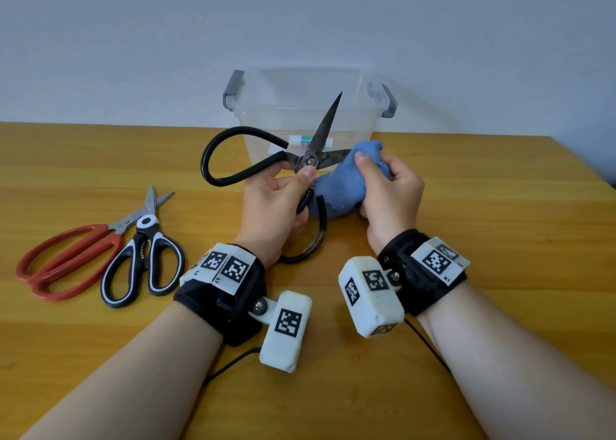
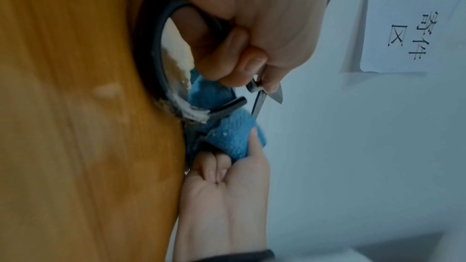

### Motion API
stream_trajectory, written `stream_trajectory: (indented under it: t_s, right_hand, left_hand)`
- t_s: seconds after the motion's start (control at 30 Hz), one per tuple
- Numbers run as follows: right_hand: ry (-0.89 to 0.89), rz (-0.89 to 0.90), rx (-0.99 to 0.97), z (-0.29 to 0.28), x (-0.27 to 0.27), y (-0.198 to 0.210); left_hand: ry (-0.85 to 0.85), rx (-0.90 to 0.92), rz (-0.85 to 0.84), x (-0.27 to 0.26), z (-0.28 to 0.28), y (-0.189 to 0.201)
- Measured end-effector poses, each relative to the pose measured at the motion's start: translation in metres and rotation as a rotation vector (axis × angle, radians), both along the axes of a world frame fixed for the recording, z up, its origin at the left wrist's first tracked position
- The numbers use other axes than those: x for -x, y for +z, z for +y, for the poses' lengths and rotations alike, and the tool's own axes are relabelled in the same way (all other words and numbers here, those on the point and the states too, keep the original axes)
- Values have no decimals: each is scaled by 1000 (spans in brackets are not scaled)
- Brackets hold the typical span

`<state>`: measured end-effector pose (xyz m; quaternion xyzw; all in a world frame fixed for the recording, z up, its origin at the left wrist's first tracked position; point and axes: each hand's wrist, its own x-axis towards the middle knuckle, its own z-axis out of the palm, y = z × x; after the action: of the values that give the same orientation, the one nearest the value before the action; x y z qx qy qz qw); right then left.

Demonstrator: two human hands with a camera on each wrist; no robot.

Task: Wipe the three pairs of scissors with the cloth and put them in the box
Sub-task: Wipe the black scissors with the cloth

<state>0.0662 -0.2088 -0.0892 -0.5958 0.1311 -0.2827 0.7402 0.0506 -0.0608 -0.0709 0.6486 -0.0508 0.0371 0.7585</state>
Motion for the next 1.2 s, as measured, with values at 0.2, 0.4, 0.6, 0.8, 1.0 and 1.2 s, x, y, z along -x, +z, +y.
stream_trajectory:
  t_s: [0.2, 0.4, 0.6, 0.8, 1.0, 1.2]
  right_hand:
    - [-12, -69, -15, 2, 4, 8]
    - [292, -100, 229, 15, 18, 14]
    - [21, -28, 61, 4, 5, 7]
    - [-153, -1, -252, -12, 1, 7]
    - [-37, -39, -221, -4, 7, 13]
    - [143, -80, 87, 11, 14, 13]
  left_hand:
    - [50, -16, -14, 2, -1, 1]
    - [-23, -24, -33, 3, 0, 2]
    - [-29, 20, 0, 0, 0, 1]
    - [0, 51, 0, 0, 2, -3]
    - [67, 89, 23, -3, 2, -4]
    - [89, 19, -28, -2, 0, -5]
